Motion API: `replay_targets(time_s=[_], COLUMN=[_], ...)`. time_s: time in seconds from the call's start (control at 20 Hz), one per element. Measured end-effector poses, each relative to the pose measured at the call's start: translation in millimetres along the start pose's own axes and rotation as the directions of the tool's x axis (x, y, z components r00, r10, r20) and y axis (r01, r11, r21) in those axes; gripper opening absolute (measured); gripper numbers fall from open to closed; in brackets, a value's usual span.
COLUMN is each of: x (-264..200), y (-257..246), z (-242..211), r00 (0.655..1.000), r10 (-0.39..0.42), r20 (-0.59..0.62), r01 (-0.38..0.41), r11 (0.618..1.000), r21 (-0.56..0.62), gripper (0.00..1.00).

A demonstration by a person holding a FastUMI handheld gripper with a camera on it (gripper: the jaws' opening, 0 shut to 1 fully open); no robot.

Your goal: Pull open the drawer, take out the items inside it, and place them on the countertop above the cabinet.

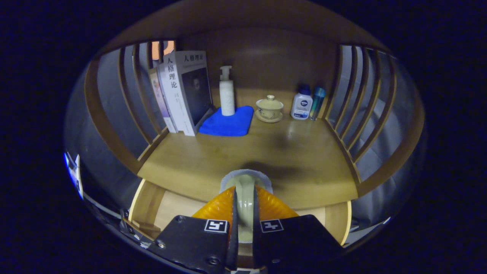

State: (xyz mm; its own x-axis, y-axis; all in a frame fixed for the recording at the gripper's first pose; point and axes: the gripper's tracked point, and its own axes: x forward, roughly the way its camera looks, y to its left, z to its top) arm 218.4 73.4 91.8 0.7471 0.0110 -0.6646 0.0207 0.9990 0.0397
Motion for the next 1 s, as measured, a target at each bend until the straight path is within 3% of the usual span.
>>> replay_targets(time_s=[0.3, 1.0], x=[39, 72], y=[-1, 2], z=[32, 32], r00=[0.999, 0.998], r10=[-0.021, 0.022], r20=[0.026, 0.064], r01=[0.021, -0.024], r11=[1.0, 0.999], r21=[-0.006, 0.031], gripper=[0.18, 0.22])
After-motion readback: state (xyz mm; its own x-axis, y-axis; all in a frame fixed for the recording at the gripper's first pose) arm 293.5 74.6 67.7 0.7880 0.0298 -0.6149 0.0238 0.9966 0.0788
